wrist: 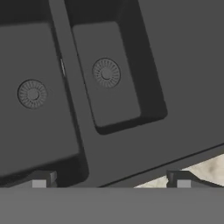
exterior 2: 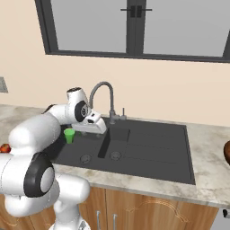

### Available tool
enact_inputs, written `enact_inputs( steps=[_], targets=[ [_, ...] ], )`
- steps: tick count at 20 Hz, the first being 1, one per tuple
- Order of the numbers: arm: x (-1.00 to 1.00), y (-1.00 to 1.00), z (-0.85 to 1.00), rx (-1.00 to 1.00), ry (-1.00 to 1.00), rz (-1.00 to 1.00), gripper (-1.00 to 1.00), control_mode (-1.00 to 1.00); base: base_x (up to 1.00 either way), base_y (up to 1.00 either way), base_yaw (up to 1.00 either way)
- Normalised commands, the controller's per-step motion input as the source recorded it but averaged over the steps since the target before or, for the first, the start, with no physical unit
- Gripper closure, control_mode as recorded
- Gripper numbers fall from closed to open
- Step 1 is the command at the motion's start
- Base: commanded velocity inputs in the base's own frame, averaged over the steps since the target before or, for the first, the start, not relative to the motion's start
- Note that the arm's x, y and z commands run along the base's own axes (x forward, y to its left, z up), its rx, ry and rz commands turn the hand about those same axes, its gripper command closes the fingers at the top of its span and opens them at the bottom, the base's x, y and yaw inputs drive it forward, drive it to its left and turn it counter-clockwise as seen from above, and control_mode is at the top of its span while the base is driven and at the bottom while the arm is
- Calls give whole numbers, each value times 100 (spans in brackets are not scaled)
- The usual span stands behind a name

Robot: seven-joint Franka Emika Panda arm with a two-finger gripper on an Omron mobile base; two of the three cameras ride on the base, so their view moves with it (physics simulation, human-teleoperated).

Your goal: Remove the bell pepper and apple from the sink. Then move the bowl and cup from the counter to the sink for washing.

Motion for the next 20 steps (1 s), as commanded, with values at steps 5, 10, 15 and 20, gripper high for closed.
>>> enact_inputs(
  steps=[5,10,15,20],
  targets=[
    [-16,-62,12,0,0,-3,-100,-100,0,0,0],
    [-14,-63,15,0,0,-3,-100,-100,0,0,0],
    [-13,-63,15,0,0,-2,-100,-100,0,0,0],
    [-12,-61,13,0,0,-1,-100,-100,0,0,0]
  ],
)
